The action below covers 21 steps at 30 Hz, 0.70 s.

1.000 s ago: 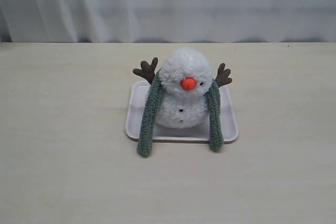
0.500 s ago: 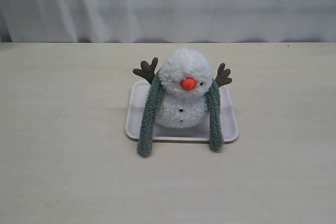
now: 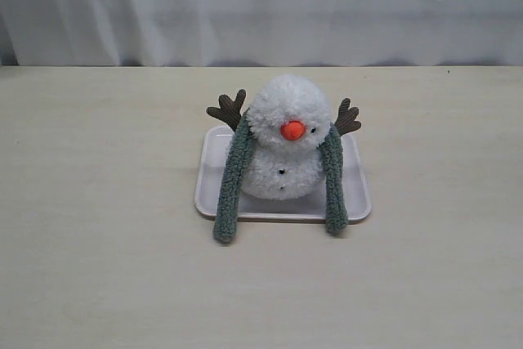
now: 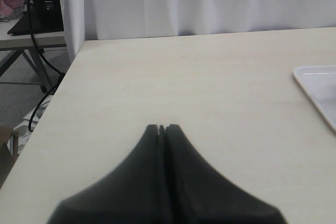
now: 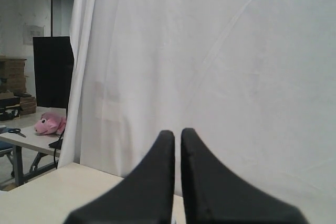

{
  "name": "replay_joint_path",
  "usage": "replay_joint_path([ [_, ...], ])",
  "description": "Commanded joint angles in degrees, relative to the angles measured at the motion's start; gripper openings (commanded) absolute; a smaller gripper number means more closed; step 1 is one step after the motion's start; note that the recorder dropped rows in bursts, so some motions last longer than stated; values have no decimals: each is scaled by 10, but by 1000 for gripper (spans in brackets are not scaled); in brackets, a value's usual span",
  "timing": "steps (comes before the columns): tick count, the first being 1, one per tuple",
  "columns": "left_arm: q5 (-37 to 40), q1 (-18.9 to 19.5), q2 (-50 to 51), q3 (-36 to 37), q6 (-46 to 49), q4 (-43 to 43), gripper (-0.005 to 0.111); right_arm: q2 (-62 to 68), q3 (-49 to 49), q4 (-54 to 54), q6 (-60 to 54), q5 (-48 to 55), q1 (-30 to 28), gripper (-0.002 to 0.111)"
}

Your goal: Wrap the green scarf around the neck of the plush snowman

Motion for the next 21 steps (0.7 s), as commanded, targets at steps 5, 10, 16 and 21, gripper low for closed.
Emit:
replay_joint_path([
  [5,-18,-1,-1,1,0,-8,0,-2,1,-6,-5,2,-17,4],
  [10,-18,-1,-1,1,0,-8,0,-2,13,-6,-5,1,-113,4],
  [16,-18,-1,-1,1,0,-8,0,-2,13,-6,-5,2,-205,4],
  [21,-18,-1,-1,1,0,-8,0,-2,13,-6,-5,2,-246,4],
])
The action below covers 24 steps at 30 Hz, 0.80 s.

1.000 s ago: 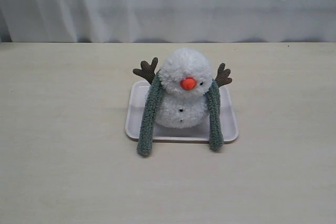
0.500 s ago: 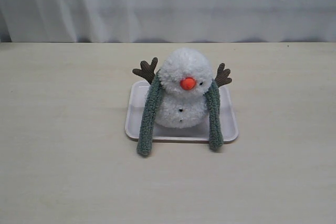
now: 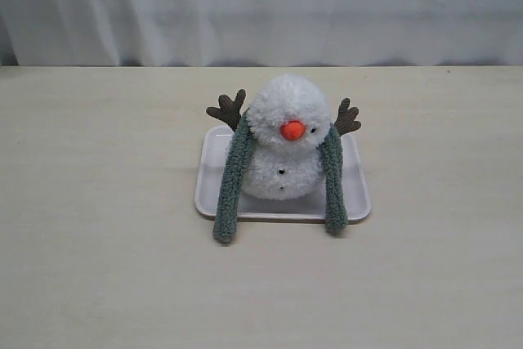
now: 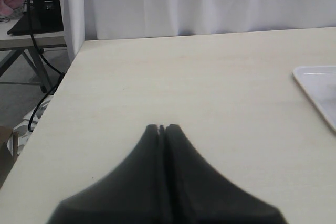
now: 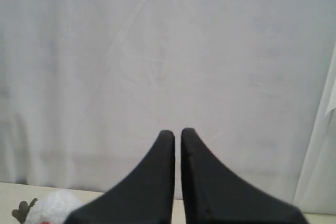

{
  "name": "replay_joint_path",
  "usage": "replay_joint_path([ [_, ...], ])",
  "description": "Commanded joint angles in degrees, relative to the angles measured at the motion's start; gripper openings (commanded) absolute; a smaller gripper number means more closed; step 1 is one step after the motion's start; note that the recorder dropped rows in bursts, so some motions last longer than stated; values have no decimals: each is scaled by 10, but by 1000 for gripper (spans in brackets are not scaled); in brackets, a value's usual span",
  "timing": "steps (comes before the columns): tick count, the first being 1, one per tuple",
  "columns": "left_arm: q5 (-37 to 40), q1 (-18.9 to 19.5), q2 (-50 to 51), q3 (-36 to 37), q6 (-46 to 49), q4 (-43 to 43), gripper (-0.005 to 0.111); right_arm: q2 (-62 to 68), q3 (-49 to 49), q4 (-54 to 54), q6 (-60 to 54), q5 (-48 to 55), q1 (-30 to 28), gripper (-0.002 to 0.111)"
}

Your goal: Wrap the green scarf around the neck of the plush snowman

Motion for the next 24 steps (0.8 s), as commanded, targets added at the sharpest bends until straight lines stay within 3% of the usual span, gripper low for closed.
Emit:
replay_joint_path([
  [1,-18,-1,-1,1,0,-8,0,-2,3,-6,-5,2,-32,4],
  [8,-18,-1,-1,1,0,-8,0,-2,18,-6,-5,-3,-39,4],
  [24,-18,-1,-1,1,0,-8,0,-2,157,-6,-5,-9,-39,4],
])
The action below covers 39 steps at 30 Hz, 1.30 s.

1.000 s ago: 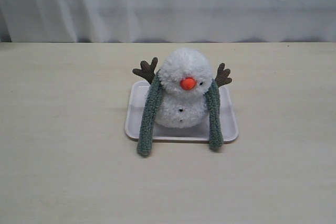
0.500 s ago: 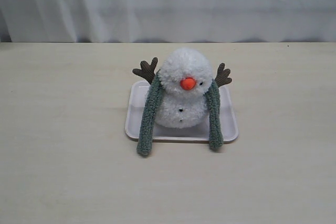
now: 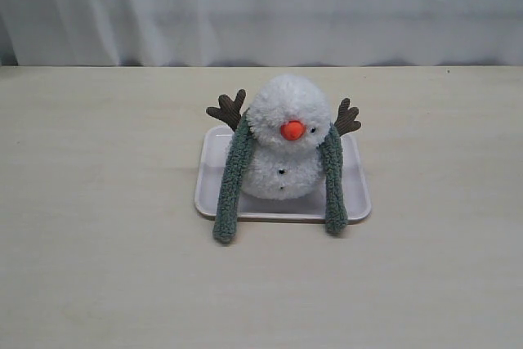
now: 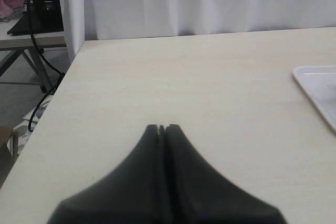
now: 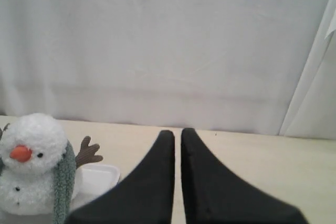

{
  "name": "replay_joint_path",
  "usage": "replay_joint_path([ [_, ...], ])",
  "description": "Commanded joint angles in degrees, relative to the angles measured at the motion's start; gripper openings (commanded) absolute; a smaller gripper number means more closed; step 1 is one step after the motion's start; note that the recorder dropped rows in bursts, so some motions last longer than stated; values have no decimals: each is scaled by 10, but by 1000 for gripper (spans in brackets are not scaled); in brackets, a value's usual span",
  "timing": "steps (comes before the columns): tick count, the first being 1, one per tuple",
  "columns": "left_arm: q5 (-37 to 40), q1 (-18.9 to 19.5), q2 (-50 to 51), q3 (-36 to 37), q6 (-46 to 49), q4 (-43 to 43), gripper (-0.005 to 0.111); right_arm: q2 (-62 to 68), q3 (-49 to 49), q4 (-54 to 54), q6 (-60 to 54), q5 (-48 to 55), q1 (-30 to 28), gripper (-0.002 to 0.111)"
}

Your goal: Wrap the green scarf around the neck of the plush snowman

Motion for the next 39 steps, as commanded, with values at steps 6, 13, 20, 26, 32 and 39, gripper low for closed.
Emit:
replay_joint_path([
  [6,-18,-1,-1,1,0,-8,0,-3,76,16,0,-79,-3,4],
  [13,-18,-1,-1,1,0,-8,0,-3,167,16,0,-209,-3,4],
  [20,-18,-1,-1,1,0,-8,0,-3,287,16,0,-398,-3,4],
  [26,-18,-1,-1,1,0,-8,0,-3,299,16,0,-430,-3,4],
  [32,-18,-1,-1,1,0,-8,0,-3,299,34,-17,-430,-3,4],
  [39,-18,-1,-1,1,0,-8,0,-3,299,40,-31,-395,-36,4],
])
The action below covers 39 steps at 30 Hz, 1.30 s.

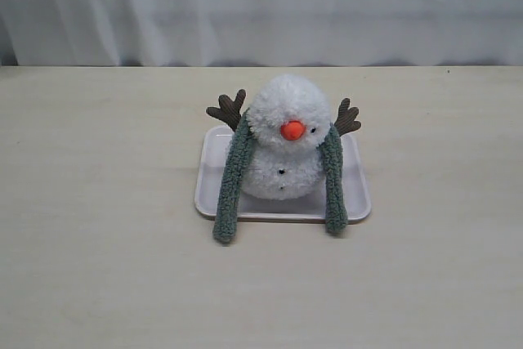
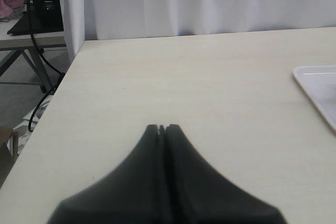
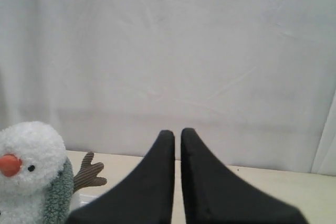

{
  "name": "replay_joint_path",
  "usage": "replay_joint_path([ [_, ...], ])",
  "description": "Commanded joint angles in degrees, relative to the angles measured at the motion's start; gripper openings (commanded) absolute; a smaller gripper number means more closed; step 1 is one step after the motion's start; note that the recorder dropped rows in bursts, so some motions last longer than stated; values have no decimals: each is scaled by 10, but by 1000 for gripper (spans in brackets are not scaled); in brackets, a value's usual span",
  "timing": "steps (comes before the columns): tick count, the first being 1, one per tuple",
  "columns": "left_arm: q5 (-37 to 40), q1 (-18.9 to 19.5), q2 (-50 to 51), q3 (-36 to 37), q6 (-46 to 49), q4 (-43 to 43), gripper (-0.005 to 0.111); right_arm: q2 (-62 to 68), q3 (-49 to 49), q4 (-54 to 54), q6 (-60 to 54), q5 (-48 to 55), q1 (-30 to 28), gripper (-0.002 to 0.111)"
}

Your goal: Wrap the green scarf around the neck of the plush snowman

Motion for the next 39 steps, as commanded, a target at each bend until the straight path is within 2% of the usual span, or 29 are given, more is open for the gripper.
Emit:
replay_joint_path([
  [1,-18,-1,-1,1,0,-8,0,-3,2,8,-7,30,-31,4],
  [6,-18,-1,-1,1,0,-8,0,-3,2,9,-7,70,-56,4],
  [16,-18,-1,-1,1,0,-8,0,-3,2,31,2,166,-57,4],
  [39,-18,-1,-1,1,0,-8,0,-3,2,38,0,240,-57,4],
])
